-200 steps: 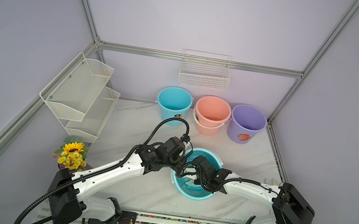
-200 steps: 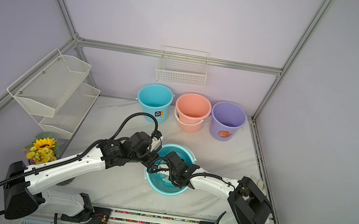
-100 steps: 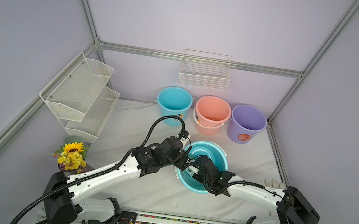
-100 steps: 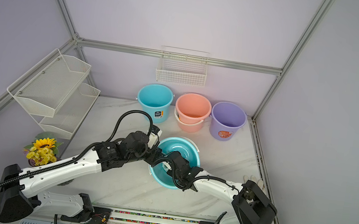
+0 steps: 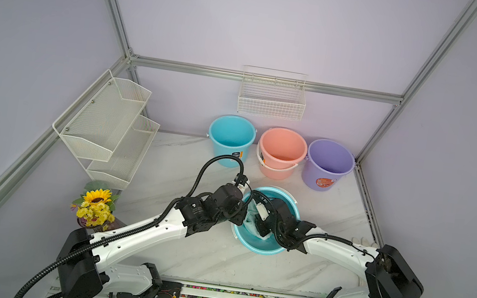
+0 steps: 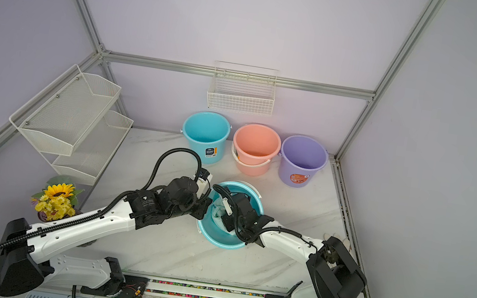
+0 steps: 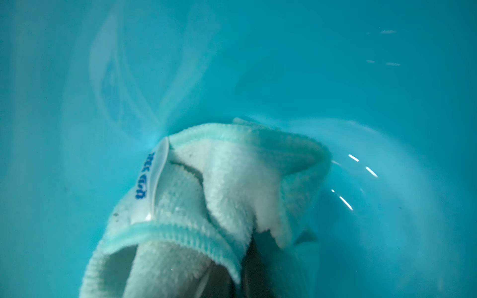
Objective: Wipe the inside of the bucket with a cloth
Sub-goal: Wipe the dirt from the inside of the bucket.
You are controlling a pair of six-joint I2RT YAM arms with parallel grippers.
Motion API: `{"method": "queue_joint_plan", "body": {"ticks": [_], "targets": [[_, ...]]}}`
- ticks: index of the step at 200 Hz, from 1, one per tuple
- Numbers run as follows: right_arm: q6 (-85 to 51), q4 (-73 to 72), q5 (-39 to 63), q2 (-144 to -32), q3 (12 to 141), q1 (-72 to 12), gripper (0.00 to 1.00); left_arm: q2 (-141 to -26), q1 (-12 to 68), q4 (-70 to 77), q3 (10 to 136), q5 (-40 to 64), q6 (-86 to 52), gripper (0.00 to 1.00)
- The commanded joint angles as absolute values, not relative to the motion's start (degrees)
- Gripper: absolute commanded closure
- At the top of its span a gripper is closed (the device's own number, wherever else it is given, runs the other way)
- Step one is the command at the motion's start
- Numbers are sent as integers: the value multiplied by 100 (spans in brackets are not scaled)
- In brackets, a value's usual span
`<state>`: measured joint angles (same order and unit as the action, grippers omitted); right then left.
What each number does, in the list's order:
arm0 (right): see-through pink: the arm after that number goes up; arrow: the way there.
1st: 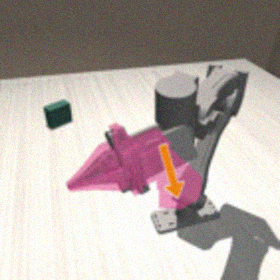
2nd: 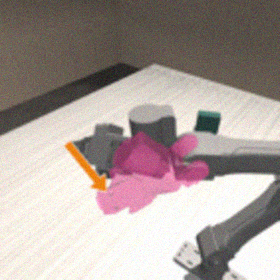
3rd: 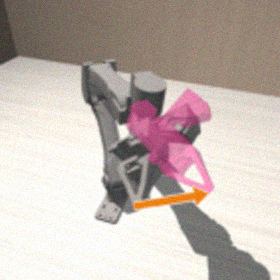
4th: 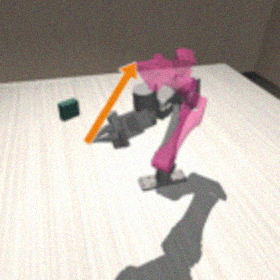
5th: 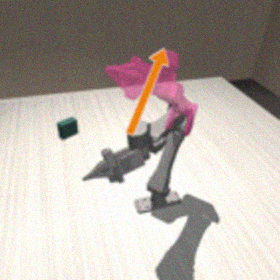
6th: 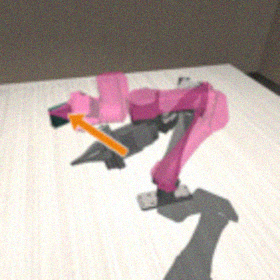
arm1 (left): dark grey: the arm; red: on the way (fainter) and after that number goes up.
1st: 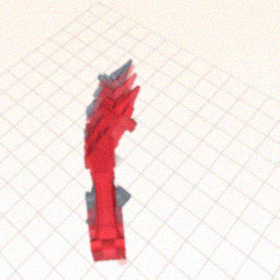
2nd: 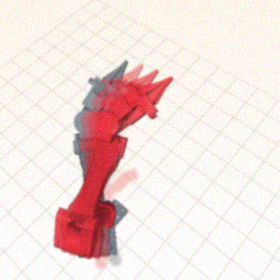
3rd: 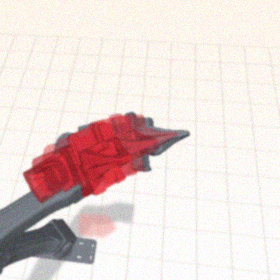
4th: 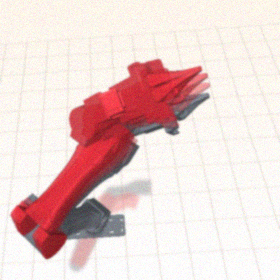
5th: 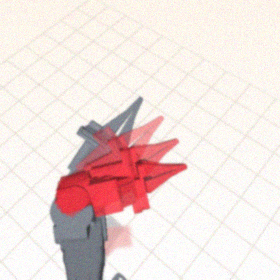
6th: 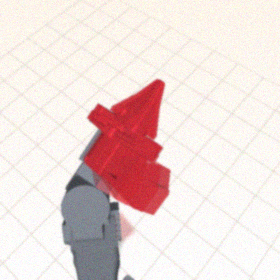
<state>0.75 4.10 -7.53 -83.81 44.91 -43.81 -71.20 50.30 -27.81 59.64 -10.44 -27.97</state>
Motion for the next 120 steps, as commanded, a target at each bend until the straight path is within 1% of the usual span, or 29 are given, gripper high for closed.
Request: {"method": "queue_joint_plan", "body": {"ticks": [1, 9, 22, 37, 57, 69, 79, 88, 102, 120], "targets": [[-600, 345, -1674, -8095, 4546, -4245, 100, -6905, 5129, -2512, 6147, -764, -2912, 100], [-855, 483, -2247, -8109, 4633, -4244, 100, -6908, 5130, -2529, 6148, -758, -2939, 100], [-1034, 454, -2641, -8108, 4684, -4245, 100, -6924, 5133, -2526, 6152, -716, -2961, 100], [-1388, 178, -2699, -8121, 4654, -4237, 100, -6934, 5135, -2487, 6147, -648, -2962, 100], [-1702, -309, -2402, -8235, 4632, -4242, 100, -6935, 5133, -2422, 6150, -552, -2946, 100], [-1784, -768, -2026, -8310, 4546, -4238, 100, -6959, 5135, -2400, 6161, -502, -2936, 100], [-1689, -1113, -1531, -8411, 4507, -4234, 100, -6969, 5134, -2408, 6167, -496, -2943, 100], [-1568, -1145, -1006, -8552, 4607, -4227, 100, -6954, 5137, -2408, 6161, -509, -2960, 100], [-1290, -808, -189, -8804, 4849, -4223, 100, -6935, 5133, -2406, 6147, -606, -2970, 100], [-1021, 49, 640, -9085, 5194, -4211, 100, -6882, 5133, -2469, 6147, -874, -3012, 100]]}}
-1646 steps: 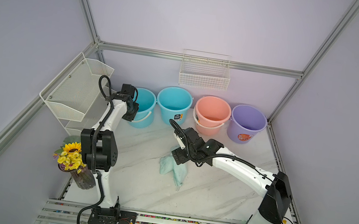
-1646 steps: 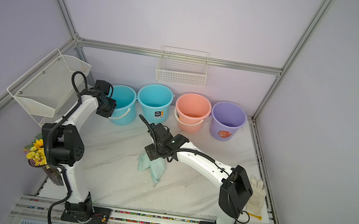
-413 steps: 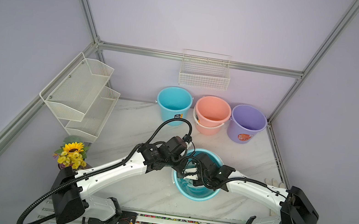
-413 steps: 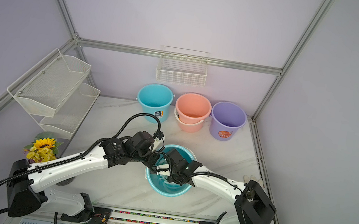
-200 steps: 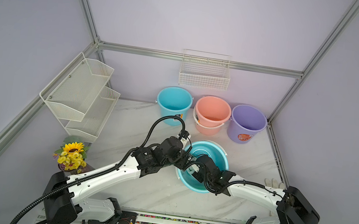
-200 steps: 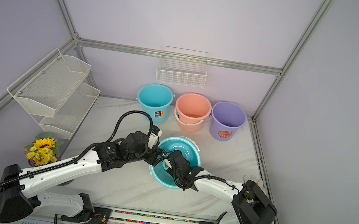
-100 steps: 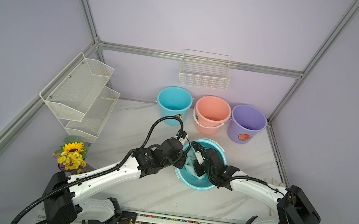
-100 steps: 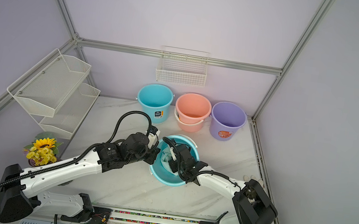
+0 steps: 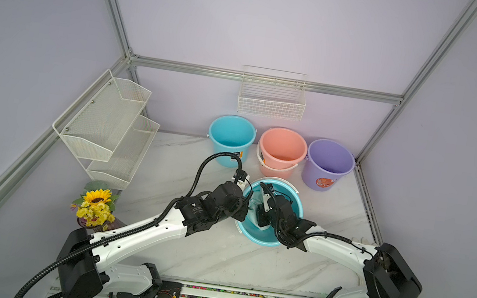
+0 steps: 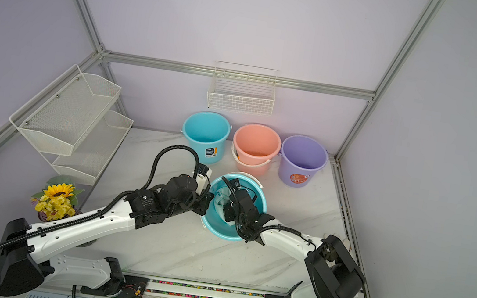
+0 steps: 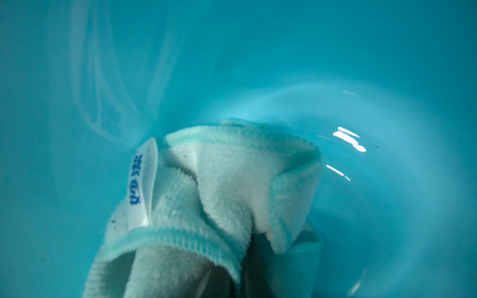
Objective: Wipe the inside of the bucket with a cloth
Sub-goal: Wipe the dirt from the inside of the bucket.
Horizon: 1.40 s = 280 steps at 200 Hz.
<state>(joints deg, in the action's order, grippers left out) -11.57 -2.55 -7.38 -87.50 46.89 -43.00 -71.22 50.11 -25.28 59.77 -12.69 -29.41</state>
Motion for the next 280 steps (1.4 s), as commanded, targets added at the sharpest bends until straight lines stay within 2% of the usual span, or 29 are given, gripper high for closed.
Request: {"method": "queue_joint_plan", "body": {"ticks": [1, 17, 31, 54, 86, 119, 161, 234, 260, 280], "targets": [[-1007, 104, 676, -9100, 5207, -4206, 100, -6882, 5133, -2474, 6149, -894, -3018, 100], [-755, 969, 1143, -9272, 5401, -4147, 100, -6885, 5142, -2716, 6238, -1262, -3129, 100], [-581, 1722, 1154, -9374, 5555, -4138, 100, -6908, 5124, -2989, 6364, -1536, -3215, 100], [-455, 2716, 416, -9389, 5765, -4141, 100, -6874, 5128, -3200, 6466, -1647, -3243, 100], [-387, 3621, -1185, -9392, 6156, -4140, 100, -6820, 5137, -3267, 6426, -1611, -3282, 100], [-241, 3235, -2727, -9423, 6185, -4140, 100, -6869, 5124, -3296, 6440, -1412, -3320, 100], [13, 1333, -3594, -9396, 5705, -4140, 100, -7133, 5124, -3444, 6591, -1003, -3395, 100], [174, -1569, -3161, -9218, 4943, -4140, 100, -7488, 5124, -3502, 6710, -586, -3631, 100], [271, -1861, -2237, -9310, 4894, -4140, 100, -7557, 5124, -3472, 6746, -456, -3628, 100], [34, -1411, -1562, -9420, 5067, -4126, 100, -7577, 5124, -3425, 6742, -381, -3641, 100]]}}
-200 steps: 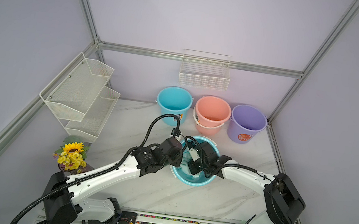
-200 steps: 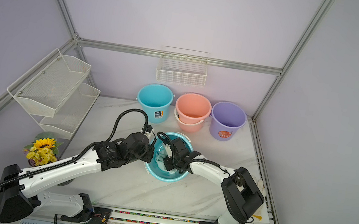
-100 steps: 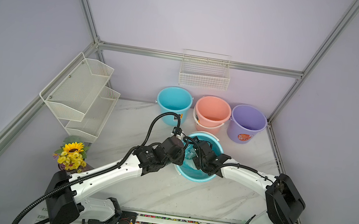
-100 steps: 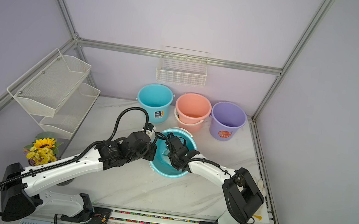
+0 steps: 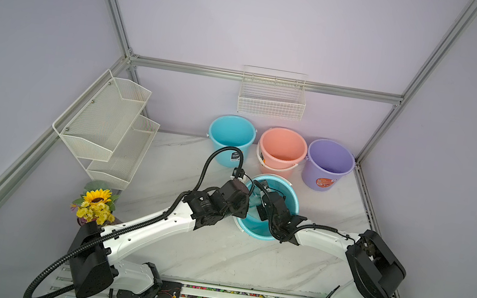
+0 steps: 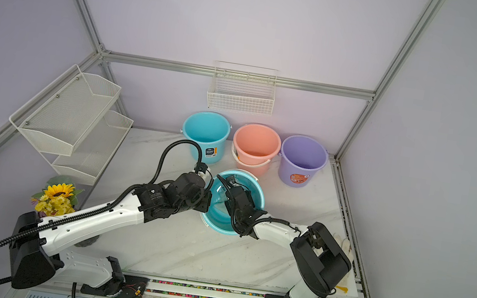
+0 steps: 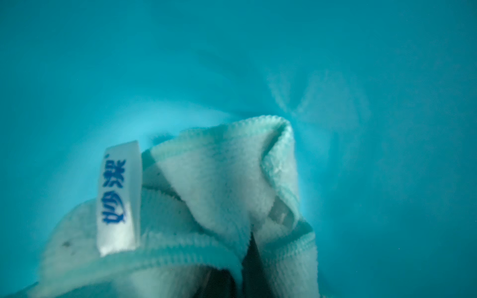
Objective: Wipe the inside of the bucket with a cloth
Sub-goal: Wipe the dirt from the inside of the bucket.
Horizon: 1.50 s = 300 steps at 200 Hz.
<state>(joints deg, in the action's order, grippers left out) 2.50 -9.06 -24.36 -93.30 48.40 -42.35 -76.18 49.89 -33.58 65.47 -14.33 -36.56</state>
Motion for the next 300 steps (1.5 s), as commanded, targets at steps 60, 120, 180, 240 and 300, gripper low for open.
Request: {"method": "queue_joint_plan", "body": {"ticks": [60, 120, 180, 240, 300], "targets": [[-522, -486, 1284, -9464, 5081, -3985, 100, -7637, 5124, -3322, 6693, -387, -3600, 100], [-126, 2338, 1594, -9631, 5937, -3981, 100, -7660, 5032, -3445, 6746, -501, -3585, 100], [223, 4436, -770, -9984, 6717, -3982, 100, -7710, 4934, -3518, 6732, -382, -3583, 100], [387, 2786, -2705, -9504, 6291, -3982, 100, -7748, 4908, -3495, 6717, -145, -3624, 100], [485, -702, -2636, -8874, 4975, -3982, 100, -7840, 4891, -3419, 6726, 68, -3758, 100]]}}
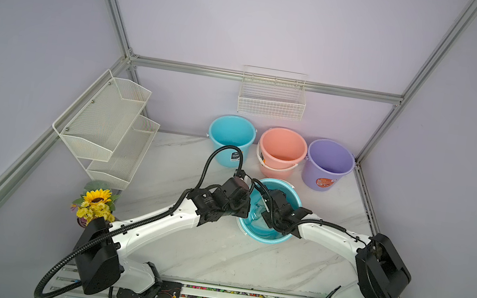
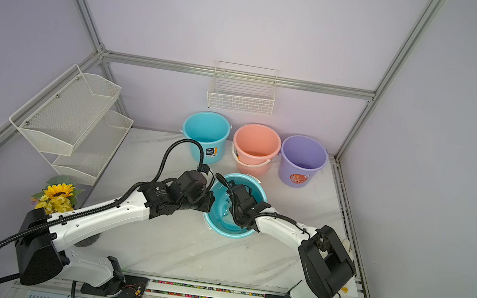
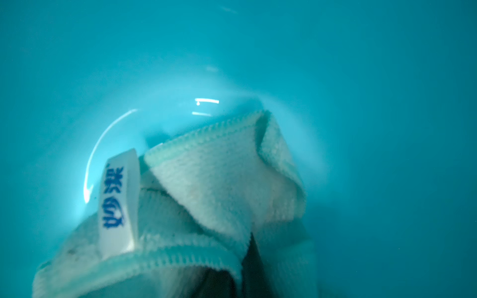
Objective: Wipe the inside of the bucket with a cloth
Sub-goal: Wipe the dirt from the inside of the bucket.
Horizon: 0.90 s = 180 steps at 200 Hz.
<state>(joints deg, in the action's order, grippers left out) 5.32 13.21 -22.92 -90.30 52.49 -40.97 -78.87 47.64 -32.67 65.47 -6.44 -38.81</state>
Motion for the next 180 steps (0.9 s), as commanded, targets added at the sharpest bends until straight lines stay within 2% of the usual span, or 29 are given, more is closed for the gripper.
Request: {"method": "queue_joint_plan", "body": {"ticks": [1, 33, 80, 110, 135, 158, 180], "targets": [[484, -751, -2632, -8876, 4957, -3981, 100, -7840, 4893, -3415, 6729, 73, -3760, 100], [530, -1850, -1872, -8921, 4615, -3981, 100, -7840, 4891, -3410, 6727, 121, -3753, 100], [309, -1642, 90, -9103, 4707, -3973, 100, -7848, 4895, -3376, 6726, 114, -3736, 100], [387, -689, 1340, -9264, 4986, -3977, 100, -7870, 4891, -3375, 6724, 79, -3718, 100], [525, 352, 2000, -9428, 5266, -3973, 100, -7866, 4878, -3393, 6741, 53, -3693, 100], [652, 1281, 2333, -9535, 5445, -3973, 100, -7875, 4862, -3434, 6741, 9, -3698, 100], [692, 2234, 2133, -9626, 5663, -3968, 100, -7893, 4843, -3560, 6788, -64, -3667, 100]]}}
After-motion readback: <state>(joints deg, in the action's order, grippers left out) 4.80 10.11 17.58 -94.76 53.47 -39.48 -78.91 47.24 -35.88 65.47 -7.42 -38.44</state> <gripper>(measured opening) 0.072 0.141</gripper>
